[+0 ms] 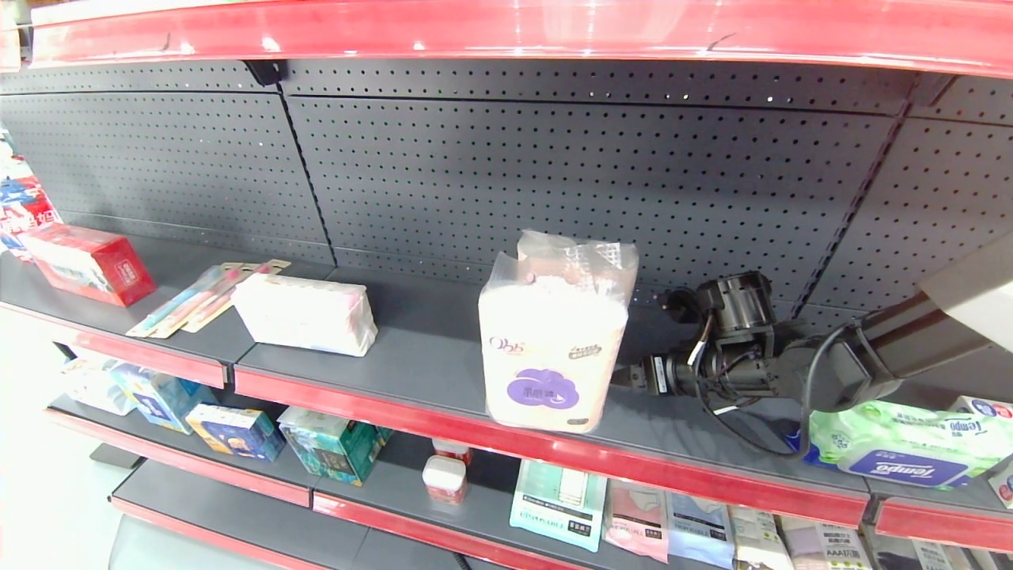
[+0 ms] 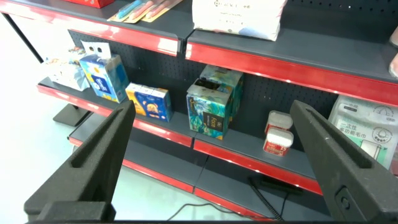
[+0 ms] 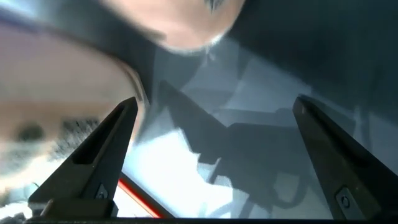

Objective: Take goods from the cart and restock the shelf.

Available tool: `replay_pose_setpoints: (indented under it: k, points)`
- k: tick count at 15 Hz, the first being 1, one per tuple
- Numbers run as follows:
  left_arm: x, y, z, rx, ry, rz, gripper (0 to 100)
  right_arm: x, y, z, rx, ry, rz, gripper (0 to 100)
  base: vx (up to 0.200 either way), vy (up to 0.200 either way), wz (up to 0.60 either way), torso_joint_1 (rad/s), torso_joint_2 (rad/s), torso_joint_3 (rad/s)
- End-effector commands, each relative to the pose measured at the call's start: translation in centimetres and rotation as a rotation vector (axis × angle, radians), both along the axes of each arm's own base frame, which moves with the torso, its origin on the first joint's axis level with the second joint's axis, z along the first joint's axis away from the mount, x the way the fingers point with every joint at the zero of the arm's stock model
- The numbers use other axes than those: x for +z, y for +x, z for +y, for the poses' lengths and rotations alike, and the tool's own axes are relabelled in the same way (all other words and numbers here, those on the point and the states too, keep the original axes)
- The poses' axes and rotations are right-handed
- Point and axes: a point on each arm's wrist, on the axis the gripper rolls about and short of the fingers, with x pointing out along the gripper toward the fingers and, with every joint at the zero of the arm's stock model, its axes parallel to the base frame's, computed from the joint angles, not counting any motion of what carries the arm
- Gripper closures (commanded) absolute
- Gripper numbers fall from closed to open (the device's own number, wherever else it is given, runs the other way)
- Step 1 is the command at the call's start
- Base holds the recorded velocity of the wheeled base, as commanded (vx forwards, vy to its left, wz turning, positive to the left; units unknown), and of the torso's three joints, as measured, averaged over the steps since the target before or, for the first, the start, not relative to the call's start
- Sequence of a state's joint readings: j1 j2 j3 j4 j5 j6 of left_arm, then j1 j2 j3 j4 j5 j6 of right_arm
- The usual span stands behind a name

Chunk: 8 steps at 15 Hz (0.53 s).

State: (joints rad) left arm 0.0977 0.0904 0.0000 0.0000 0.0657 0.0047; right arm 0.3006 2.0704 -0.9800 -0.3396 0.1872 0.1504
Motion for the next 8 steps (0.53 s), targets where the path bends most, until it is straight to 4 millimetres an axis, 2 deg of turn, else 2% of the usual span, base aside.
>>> replay_pose_setpoints:
  k: [1, 4, 8]
  points:
    - [0.0, 0.0, 0.0, 0.001, 0.000, 0.002, 0, 0.2, 0.3, 0.1, -0.007, 0.011, -0.006, 0, 0.000, 0.000, 0.00, 0.000, 0.00, 0.000]
    - [0.0, 0.0, 0.0, 0.001, 0.000, 0.002, 0, 0.1, 0.4, 0.2, -0.011, 0.011, -0.004, 0, 0.000, 0.000, 0.00, 0.000, 0.00, 0.000]
    - [0.0, 0.0, 0.0, 0.001, 0.000, 0.002, 0, 0.2, 1.3, 0.5, -0.099, 0.032, -0.002, 0, 0.000, 0.000, 0.00, 0.000, 0.00, 0.000]
